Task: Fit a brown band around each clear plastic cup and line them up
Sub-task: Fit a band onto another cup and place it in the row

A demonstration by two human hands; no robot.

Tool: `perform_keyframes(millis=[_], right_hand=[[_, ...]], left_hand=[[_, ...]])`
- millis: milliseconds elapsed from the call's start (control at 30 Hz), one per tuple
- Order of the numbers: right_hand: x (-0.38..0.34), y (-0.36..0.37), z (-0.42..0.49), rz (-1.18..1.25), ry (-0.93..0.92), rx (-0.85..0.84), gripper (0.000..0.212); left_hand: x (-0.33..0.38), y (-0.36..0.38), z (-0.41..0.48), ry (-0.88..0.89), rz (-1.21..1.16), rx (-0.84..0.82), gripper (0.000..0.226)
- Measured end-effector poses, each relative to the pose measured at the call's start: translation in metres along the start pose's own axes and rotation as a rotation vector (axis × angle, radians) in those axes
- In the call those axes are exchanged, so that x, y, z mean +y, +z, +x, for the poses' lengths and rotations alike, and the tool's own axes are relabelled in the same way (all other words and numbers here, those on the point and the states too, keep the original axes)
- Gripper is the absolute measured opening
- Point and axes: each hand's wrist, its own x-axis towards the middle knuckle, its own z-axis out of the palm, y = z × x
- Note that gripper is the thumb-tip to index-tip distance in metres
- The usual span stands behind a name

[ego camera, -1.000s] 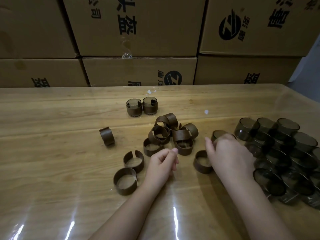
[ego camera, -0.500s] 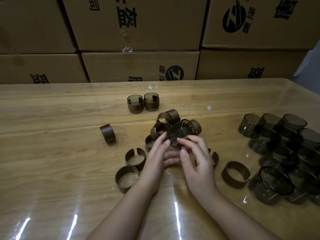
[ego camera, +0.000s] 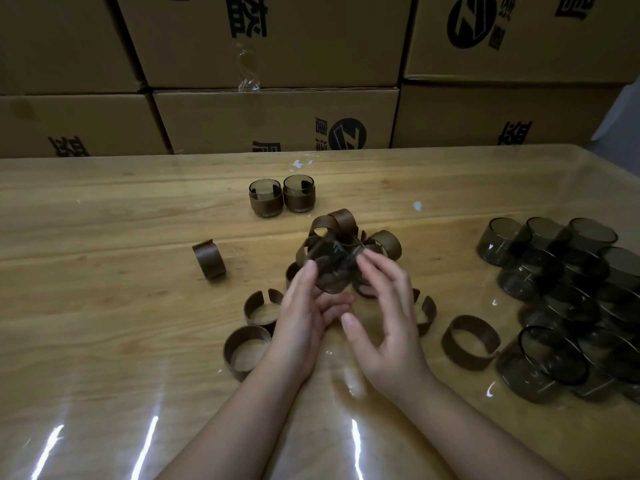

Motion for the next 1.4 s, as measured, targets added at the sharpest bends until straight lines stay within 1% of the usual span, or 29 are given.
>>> perform_keyframes(millis=[100,200,300,367,500,633,733,800,967,1033,1133,1200,1267,1400], right_hand=[[0.006,-0.001,0.002,-0.047,0.041,-0.004,0.062],[0.010,-0.002,0.003,-0.040,0.105,-0.051,0.063],[0.011,-0.002,0.002,0.006,0.131,-0.078,0.064],[0.011,-0.002,0.002,0.002,0.127,-0.081,0.065],[0.010,-0.001,0.002,0.001,0.125,-0.088,0.064],[0.009,0.001,0.002,-0.009,0.092,-0.099,0.064],[0.008,-0.001,0.002,-0.036,0.065,-0.077,0.062],[0.007,-0.003,0.002,-0.047,0.066,-0.067,0.062],[0.004,-0.005,0.003,-0.049,0.068,-0.057,0.061],[0.003,-0.006,0.003,-0.014,0.093,-0.066,0.060],[0.003,-0.009,0.004,0.046,0.172,-0.083,0.059],[0.005,-0.012,0.006,0.061,0.209,-0.091,0.058],[0.005,-0.012,0.007,0.079,0.224,-0.099,0.056],[0.005,-0.012,0.006,0.109,0.245,-0.101,0.056]], left_hand=[[-0.001,-0.002,0.002,-0.001,-0.066,0.022,0.064],[-0.002,-0.002,0.003,0.021,-0.037,0.002,0.066],[-0.004,-0.002,0.003,0.032,-0.041,0.026,0.070],[-0.004,-0.003,0.002,0.061,-0.023,0.044,0.067],[-0.005,0.000,0.000,0.134,0.071,0.114,0.055],[-0.004,0.003,-0.003,0.194,0.149,0.180,0.056],[-0.004,0.005,-0.006,0.261,0.250,0.169,0.055],[-0.003,0.008,-0.008,0.292,0.298,0.162,0.051],[-0.003,0.009,-0.010,0.296,0.355,0.165,0.042],[-0.003,0.008,-0.010,0.279,0.357,0.152,0.045],[-0.004,0.004,-0.010,0.231,0.341,0.117,0.066],[-0.004,0.004,-0.010,0.207,0.315,0.097,0.071],[-0.004,0.005,-0.009,0.203,0.279,0.095,0.069],[-0.004,0.005,-0.008,0.256,0.240,0.083,0.059]])
